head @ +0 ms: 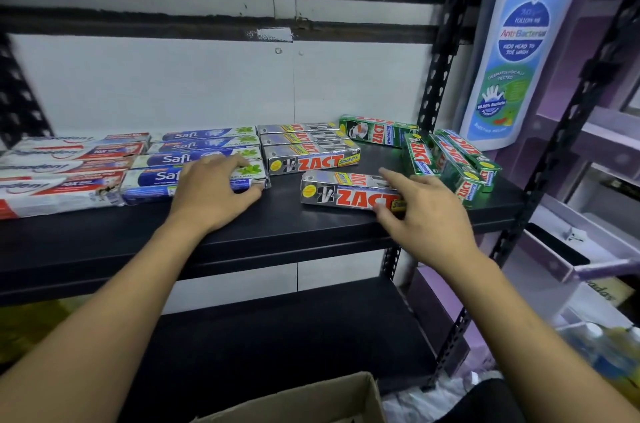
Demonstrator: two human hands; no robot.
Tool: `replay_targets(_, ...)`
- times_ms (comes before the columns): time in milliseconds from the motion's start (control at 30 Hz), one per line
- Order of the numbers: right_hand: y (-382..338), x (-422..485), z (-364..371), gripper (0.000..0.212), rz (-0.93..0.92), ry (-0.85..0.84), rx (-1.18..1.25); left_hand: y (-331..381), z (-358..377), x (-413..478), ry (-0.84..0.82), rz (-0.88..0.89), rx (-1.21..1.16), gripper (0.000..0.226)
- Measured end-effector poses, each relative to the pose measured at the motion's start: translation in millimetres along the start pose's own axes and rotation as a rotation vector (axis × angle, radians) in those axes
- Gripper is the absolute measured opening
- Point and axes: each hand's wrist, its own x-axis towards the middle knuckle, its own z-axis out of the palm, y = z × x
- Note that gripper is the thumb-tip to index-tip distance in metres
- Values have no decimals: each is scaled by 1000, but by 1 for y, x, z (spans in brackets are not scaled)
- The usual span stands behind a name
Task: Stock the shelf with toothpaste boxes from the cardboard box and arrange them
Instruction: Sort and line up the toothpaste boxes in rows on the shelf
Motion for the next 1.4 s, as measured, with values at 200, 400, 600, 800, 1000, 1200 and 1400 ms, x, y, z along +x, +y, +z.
replay_targets(200,-19,15,11,38,-51,2,-113,-2,1,0,-3,1,0,51)
replay_targets(400,-32,16,17,26,-47,3,-53,-3,2,1,19,11,9,50)
replay_targets(600,-24,29,19,29,-6,-104,44,-3,2,1,10,7,6,50)
replay_targets(800,-22,52,39,28,31,-187,86,-3,2,0,13,14,-5,44)
replay_targets(1000,-30,70,49,30,41,-210,110,0,-1,-4,38,-13,-32,45)
replay_targets(1200,-35,85,60,29,77,-235,172,-2,-3,-2,26,-10,22,42)
replay_targets(1400,-36,91,69,31,113,-237,197,-6,0,-1,52,30,23,33)
